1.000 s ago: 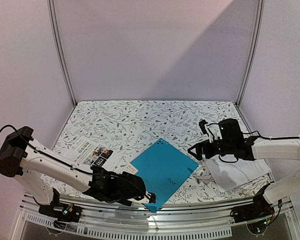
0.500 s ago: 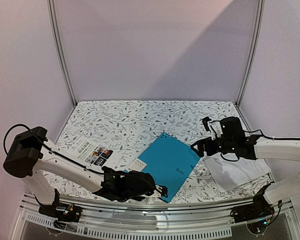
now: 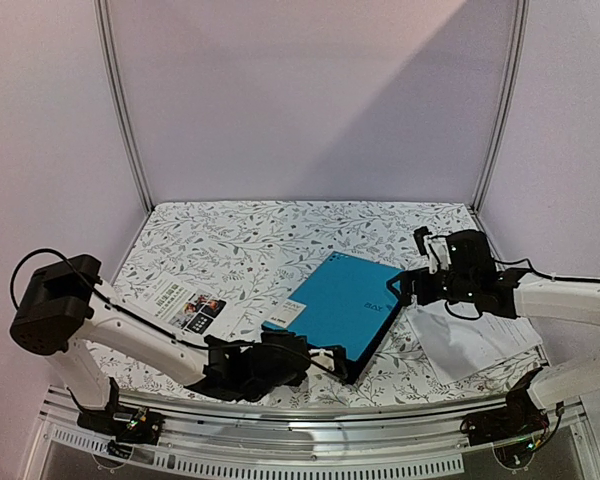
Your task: Put the files into the folder
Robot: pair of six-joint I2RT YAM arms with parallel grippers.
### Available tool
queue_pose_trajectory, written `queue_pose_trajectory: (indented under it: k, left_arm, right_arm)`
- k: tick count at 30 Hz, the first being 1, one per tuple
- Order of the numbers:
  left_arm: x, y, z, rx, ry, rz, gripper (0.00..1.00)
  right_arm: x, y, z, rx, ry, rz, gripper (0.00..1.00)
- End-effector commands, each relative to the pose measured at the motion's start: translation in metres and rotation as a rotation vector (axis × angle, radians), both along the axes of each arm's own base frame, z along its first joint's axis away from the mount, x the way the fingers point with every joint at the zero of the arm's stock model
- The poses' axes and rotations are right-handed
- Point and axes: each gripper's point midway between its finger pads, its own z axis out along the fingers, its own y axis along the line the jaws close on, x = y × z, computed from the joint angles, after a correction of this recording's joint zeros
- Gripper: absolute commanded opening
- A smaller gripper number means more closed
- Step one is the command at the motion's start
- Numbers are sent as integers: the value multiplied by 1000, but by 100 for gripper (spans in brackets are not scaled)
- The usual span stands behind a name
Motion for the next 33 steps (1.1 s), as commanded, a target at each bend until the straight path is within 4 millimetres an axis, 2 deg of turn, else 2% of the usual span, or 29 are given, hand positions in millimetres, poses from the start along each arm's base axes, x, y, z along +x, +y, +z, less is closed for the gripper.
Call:
queue_pose_trajectory:
  k: [1,3,10,16,19,22,24,27,28,30,31,32,33]
  left_arm:
    - [30,3,17,-166,-10,141,6]
    - [36,5,26,-239,-4,182,0]
    - [52,20,56,-504,52,308,0]
    - [59,27,74,-820,226,395,0]
    - [64,38,84,-997,311,444,0]
    - [73,60,88,-1172,379,524,0]
    - [80,74,82,-1268,465,574,0]
    - [93,108,66,-1449,611,721,0]
    - [96,122,59,-1514,655,780,8]
    - [99,143,52,-1650,745,839,40]
    - [100,152,53,-1704,770,853,53]
    - [101,161,53,-1735,780,871,60]
    - [103,168,56,-1748,771,881,64]
  right_arm:
    - [10,-13,20,37,-37,-81,97]
    - [13,-17,24,55,-41,-104,98]
    - [17,-20,27,81,-42,-131,97]
    - [21,-14,23,102,-19,-131,97]
    - [23,-12,21,108,-12,-129,97]
    - [23,-11,19,109,-6,-128,97]
    - [23,-11,16,111,2,-128,97]
    - [22,-10,12,110,12,-126,97]
    - [22,-10,11,111,14,-126,97]
    - [22,-10,10,111,16,-127,97]
    - [22,-10,9,113,17,-128,97]
    - [21,-10,9,114,16,-127,96]
    - [21,-10,9,115,14,-127,97]
